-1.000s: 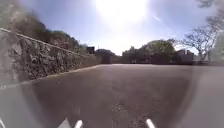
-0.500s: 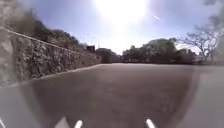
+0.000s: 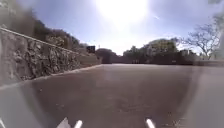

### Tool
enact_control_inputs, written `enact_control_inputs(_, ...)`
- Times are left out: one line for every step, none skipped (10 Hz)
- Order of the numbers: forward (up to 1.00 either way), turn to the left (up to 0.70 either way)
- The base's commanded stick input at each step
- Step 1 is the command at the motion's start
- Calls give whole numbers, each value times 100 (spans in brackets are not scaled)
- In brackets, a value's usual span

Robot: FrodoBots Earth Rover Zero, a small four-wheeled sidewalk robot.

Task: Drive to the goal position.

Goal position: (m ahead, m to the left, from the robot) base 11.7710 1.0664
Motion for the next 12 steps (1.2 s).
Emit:
enact_control_inputs(85, 0)
enact_control_inputs(85, 0)
enact_control_inputs(85, 0)
enact_control_inputs(85, 0)
enact_control_inputs(85, 0)
enact_control_inputs(85, 0)
enact_control_inputs(85, 0)
enact_control_inputs(85, 0)
enact_control_inputs(85, 0)
enact_control_inputs(85, 0)
enact_control_inputs(85, 0)
enact_control_inputs(85, 0)
